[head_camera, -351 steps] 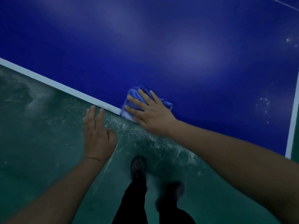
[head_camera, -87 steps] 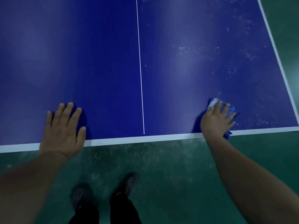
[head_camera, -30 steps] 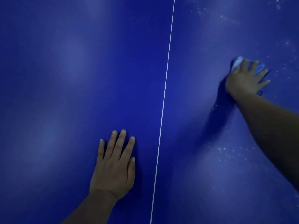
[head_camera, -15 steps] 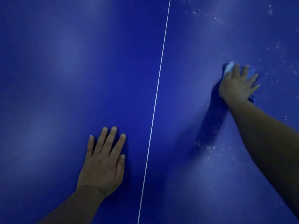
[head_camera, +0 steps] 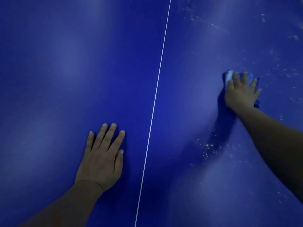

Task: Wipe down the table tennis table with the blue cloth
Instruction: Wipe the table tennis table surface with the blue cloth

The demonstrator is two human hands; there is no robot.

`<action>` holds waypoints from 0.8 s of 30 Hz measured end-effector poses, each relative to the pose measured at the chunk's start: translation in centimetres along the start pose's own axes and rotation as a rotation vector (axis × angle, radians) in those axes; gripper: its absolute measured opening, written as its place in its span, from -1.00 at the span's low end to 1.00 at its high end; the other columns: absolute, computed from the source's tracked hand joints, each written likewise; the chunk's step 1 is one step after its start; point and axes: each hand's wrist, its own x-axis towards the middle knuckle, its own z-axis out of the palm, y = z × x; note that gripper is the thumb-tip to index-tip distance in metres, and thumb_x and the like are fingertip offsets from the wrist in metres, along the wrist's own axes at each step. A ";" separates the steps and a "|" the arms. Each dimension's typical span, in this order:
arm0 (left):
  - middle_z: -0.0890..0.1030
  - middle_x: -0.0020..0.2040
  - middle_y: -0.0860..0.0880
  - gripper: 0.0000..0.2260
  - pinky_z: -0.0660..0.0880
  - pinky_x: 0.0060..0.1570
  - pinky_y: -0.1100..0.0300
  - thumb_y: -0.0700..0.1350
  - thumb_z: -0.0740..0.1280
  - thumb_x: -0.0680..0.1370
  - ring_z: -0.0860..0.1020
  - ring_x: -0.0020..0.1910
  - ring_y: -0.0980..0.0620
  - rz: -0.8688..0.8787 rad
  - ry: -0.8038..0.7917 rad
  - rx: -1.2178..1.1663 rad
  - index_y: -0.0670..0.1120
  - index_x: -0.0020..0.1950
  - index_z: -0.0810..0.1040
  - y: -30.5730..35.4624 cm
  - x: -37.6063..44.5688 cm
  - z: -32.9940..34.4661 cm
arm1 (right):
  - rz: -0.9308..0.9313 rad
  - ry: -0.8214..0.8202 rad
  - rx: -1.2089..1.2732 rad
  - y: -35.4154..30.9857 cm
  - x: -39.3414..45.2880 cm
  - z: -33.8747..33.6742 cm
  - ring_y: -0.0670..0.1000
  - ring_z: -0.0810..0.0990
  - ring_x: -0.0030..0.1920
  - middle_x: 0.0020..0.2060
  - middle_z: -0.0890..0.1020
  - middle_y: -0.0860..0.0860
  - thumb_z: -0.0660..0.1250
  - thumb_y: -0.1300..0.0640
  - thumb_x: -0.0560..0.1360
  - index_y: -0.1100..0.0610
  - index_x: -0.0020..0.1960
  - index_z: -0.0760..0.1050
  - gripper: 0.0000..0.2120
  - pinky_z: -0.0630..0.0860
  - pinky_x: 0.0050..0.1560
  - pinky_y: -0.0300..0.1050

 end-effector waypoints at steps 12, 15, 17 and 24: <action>0.16 0.63 -0.05 -0.49 -0.08 0.56 -0.17 0.04 -0.05 0.66 -0.01 0.63 -0.05 -0.009 0.018 -0.034 -0.05 0.59 0.26 -0.1 0.0 -0.1 | -1.159 -0.048 -0.210 1.1 -12.0 2.1 0.35 0.25 0.51 0.50 0.37 0.15 -0.08 -0.05 0.69 0.05 0.49 0.29 -0.56 0.18 0.43 0.45; 0.17 0.63 -0.06 -0.49 -0.05 0.56 -0.20 0.05 -0.05 0.65 0.01 0.63 -0.06 -0.015 0.024 -0.032 -0.05 0.59 0.26 0.1 0.0 -0.1 | -0.463 -0.046 -0.100 2.3 -5.3 0.9 0.28 0.06 0.58 0.60 0.16 0.05 -0.24 -0.18 0.65 0.02 0.58 0.20 -0.39 0.03 0.51 0.37; 0.17 0.63 -0.07 -0.48 -0.04 0.56 -0.21 0.05 -0.06 0.65 0.01 0.63 -0.06 -0.018 0.017 -0.023 -0.05 0.59 0.26 0.1 -0.1 0.0 | -0.356 -0.026 -0.027 1.5 -7.7 0.9 0.29 0.04 0.58 0.61 0.13 0.03 -0.15 -0.15 0.63 -0.01 0.59 0.20 -0.42 0.01 0.51 0.34; 0.15 0.63 -0.06 -0.48 -0.12 0.57 -0.15 0.05 -0.06 0.65 -0.02 0.63 -0.04 -0.025 0.010 -0.042 -0.05 0.59 0.27 0.0 -0.1 0.0 | -1.345 -0.151 -0.126 2.4 -24.3 1.6 0.29 0.16 0.56 0.57 0.24 0.02 0.04 -0.09 0.68 -0.08 0.52 0.30 -0.57 0.06 0.51 0.33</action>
